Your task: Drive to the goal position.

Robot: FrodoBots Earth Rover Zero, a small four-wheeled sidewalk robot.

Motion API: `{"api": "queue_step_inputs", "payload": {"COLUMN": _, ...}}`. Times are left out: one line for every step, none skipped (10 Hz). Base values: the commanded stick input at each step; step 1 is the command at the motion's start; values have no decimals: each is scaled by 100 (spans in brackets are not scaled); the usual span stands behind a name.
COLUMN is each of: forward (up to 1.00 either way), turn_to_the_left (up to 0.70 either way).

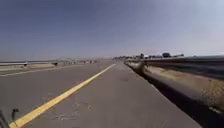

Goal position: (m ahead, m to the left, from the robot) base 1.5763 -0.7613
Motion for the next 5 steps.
{"api": "queue_step_inputs", "payload": {"forward": 50, "turn_to_the_left": 0}}
{"api": "queue_step_inputs", "payload": {"forward": 50, "turn_to_the_left": 0}}
{"api": "queue_step_inputs", "payload": {"forward": 50, "turn_to_the_left": 0}}
{"api": "queue_step_inputs", "payload": {"forward": 50, "turn_to_the_left": 0}}
{"api": "queue_step_inputs", "payload": {"forward": 50, "turn_to_the_left": 0}}
